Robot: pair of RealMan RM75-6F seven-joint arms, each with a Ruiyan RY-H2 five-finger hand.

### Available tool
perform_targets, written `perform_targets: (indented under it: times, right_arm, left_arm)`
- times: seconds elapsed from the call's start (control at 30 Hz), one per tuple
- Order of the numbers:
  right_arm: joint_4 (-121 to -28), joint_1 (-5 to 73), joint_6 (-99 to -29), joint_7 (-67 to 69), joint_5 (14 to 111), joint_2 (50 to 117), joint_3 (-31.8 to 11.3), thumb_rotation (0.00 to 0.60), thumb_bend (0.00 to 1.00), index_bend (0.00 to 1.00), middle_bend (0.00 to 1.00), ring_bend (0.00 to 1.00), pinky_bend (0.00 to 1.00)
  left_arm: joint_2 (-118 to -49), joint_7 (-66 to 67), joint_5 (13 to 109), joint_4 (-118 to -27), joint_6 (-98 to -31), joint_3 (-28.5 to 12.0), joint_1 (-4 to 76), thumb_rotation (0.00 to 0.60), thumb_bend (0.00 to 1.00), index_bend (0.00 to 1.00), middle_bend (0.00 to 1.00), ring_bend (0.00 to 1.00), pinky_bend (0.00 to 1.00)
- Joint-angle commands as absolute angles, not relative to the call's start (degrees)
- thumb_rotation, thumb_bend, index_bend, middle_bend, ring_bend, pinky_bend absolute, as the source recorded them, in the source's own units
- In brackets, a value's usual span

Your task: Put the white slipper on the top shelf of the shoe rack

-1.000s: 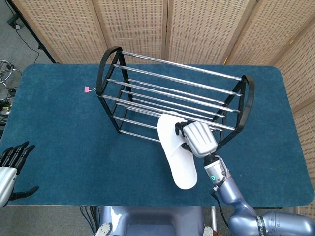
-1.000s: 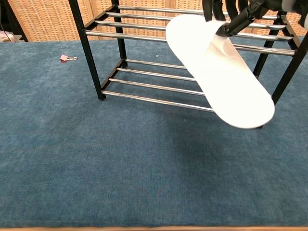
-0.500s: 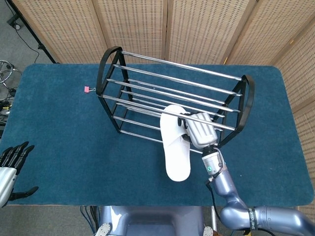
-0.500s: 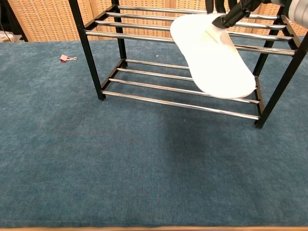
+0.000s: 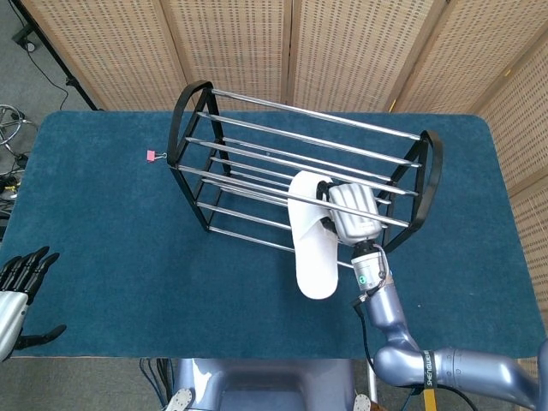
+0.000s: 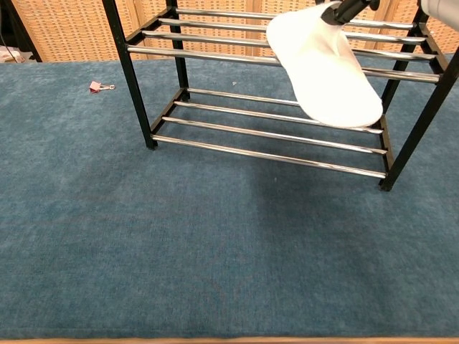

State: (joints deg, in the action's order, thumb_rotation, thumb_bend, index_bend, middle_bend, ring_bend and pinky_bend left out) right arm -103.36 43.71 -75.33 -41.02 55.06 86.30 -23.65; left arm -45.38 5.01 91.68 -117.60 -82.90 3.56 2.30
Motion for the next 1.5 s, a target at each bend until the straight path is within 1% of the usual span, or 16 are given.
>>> perform_targets:
  times: [0.03, 0.47, 0.83, 0.97, 1.5]
  right_arm:
    - [-102.3, 44.4, -75.4, -41.2, 53.8, 86.7, -24.0, 0.600, 0.50, 0.69, 0.65, 0.66, 0.65]
    - [-99.6, 47.9, -78.2, -44.4, 46.8, 89.3, -27.1, 0.600, 0.51, 0.69, 0.65, 0.66, 0.65]
    - [-97.3, 50.4, -82.7, -47.7, 43.0, 92.3, -28.8, 0.600, 0.52, 0.69, 0.65, 0.66, 0.65]
    - [-96.3, 51.5, -83.3, -48.8, 41.9, 93.4, -29.2, 0.600, 0.52, 0.69, 0.65, 0.66, 0.65]
    - [-87.8, 55.3, -84.8, -50.5, 36.9, 97.4, -32.0, 0.600, 0.52, 0.69, 0.65, 0.66, 0.65]
  left_arm:
    - [-45.3, 4.9, 91.8, -117.7, -83.0, 3.6, 2.2, 0.600, 0.00, 0.00, 0.00, 0.00, 0.00]
    - [-44.9, 3.8, 92.0, -117.5, -83.3, 3.6, 2.1, 0.600, 0.00, 0.00, 0.00, 0.00, 0.00]
    - [-44.6, 3.1, 92.2, -117.5, -83.3, 3.6, 2.1, 0.600, 0.00, 0.00, 0.00, 0.00, 0.00]
    - [-44.3, 2.3, 92.3, -117.5, -83.3, 3.7, 2.1, 0.600, 0.00, 0.00, 0.00, 0.00, 0.00]
    - [-43.3, -0.2, 92.2, -116.9, -83.8, 3.5, 2.0, 0.600, 0.00, 0.00, 0.00, 0.00, 0.00]
